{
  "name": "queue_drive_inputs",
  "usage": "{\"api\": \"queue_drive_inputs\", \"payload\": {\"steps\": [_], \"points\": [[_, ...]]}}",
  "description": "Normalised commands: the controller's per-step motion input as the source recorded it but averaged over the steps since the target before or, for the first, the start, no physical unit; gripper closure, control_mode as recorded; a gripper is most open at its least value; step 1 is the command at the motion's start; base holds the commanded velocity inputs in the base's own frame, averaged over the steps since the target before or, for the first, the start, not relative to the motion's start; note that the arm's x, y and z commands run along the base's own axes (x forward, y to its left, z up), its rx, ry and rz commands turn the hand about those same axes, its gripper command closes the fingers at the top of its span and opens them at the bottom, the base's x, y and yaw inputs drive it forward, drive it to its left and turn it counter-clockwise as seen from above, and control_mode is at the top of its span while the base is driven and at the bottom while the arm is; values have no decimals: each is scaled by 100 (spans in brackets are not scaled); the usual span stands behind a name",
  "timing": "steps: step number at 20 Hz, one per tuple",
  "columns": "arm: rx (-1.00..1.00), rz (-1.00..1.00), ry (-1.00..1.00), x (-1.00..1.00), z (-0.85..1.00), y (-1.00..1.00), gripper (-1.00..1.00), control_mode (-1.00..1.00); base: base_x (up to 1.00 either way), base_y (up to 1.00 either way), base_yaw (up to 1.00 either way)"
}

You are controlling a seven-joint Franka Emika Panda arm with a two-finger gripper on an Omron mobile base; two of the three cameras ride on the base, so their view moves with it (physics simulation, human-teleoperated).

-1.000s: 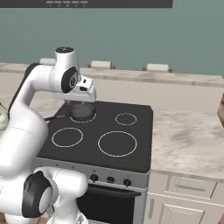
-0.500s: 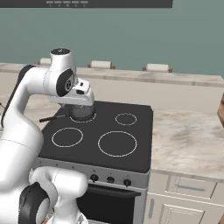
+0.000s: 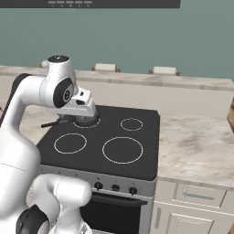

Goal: Pick the kettle from the counter and place it on a stove burner. Then turn the burner on.

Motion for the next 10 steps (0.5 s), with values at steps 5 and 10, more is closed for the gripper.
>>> {"api": "queue_drive_inputs", "payload": {"steps": [5,10], "points": [[0,0,0,-23,-9,7,-100,-100,0,0,0],[0,0,0,-19,-4,28,-100,-100,0,0,0]]}}
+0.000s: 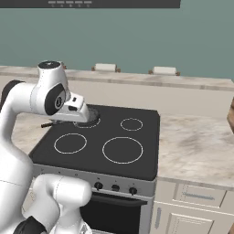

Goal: Pick the kettle from the counter and place it on a stove burner. Then turn the burner on.

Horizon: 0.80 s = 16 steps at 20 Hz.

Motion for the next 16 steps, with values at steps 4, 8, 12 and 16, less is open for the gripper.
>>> {"api": "queue_drive_inputs", "payload": {"steps": [4,8,12,16], "points": [[0,0,0,-6,0,43,-100,-100,0,0,0],[0,0,0,-2,0,41,-100,-100,0,0,0],[0,0,0,-1,0,38,-100,-100,0,0,0],[0,0,0,-1,0,42,-100,-100,0,0,0]]}}
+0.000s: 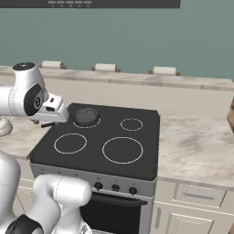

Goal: Pick the kettle from the counter and place it on a stove burner. Then turn the burner on.

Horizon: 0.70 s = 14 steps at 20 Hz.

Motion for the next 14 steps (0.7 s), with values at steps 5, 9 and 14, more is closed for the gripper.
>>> {"api": "queue_drive_inputs", "payload": {"steps": [5,9,14], "points": [[0,0,0,-1,0,55,-100,-100,0,0,0],[0,0,0,0,-1,62,-100,-100,0,0,0],[0,0,0,0,-8,67,-100,-100,0,0,0]]}}
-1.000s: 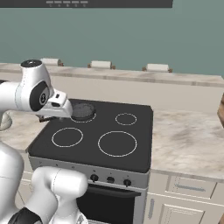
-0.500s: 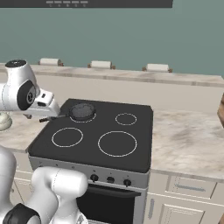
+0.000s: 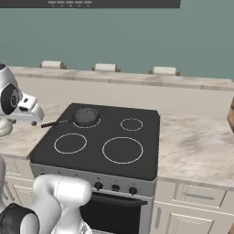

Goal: Pick the kettle from the counter and place it on a stove burner. Then turn the burner on.

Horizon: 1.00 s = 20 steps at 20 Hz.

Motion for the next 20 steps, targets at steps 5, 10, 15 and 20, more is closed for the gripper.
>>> {"api": "queue_drive_inputs", "payload": {"steps": [5,10,15,20], "points": [[0,0,0,0,-21,72,-100,-100,0,0,0],[0,0,0,0,-21,69,-100,-100,0,0,0],[1,0,2,1,-12,70,-100,-100,0,0,0],[2,0,3,4,-7,70,-100,-100,0,0,0]]}}
